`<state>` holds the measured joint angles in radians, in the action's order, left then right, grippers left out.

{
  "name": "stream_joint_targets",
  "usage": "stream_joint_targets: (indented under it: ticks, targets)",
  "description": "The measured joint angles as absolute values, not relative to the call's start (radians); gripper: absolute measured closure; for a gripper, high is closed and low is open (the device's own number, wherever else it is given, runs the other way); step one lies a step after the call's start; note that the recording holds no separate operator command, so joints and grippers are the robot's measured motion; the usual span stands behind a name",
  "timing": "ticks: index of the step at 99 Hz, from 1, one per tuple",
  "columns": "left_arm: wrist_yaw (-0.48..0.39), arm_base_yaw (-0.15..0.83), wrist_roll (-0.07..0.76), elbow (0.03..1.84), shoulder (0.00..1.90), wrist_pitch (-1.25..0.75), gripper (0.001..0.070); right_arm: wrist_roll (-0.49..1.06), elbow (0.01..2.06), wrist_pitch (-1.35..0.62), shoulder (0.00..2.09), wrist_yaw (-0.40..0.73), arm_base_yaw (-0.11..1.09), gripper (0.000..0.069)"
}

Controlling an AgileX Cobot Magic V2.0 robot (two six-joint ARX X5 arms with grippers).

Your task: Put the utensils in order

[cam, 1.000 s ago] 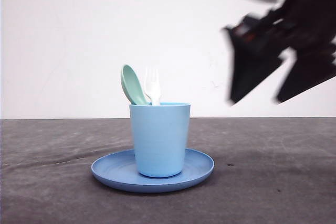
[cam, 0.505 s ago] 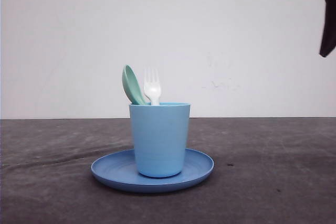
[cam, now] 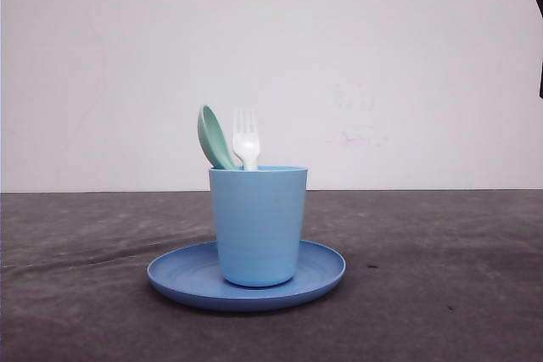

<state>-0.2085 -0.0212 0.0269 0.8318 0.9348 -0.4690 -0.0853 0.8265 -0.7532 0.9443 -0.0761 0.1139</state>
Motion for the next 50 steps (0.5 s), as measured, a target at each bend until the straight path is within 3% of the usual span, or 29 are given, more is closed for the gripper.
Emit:
stream_joint_targets:
  ticks: [7, 15, 20, 30, 50]
  targets:
    - [-0.208, -0.005, 0.027, 0.832, 0.935, -0.478, 0.0493, -0.085, 0.826, -0.753, 0.944, -0.076, 0.114, 0.0294]
    - [-0.209, 0.017, 0.027, 0.832, 0.935, -0.489, 0.0616, -0.084, 0.826, -0.754, 0.945, -0.076, 0.114, 0.0529]
    - [-0.209, 0.032, 0.026, 0.832, 0.935, -0.49, 0.0661, -0.083, 0.826, -0.753, 0.945, -0.076, 0.114, 0.0615]
    - [-0.209, 0.062, 0.026, 0.832, 0.935, -0.49, 0.0688, -0.083, 0.826, -0.752, 0.945, -0.076, 0.114, 0.0674]
    - [-0.208, 0.073, 0.026, 0.832, 0.935, -0.489, 0.0692, -0.083, 0.826, -0.744, 0.945, -0.076, 0.114, 0.0688]
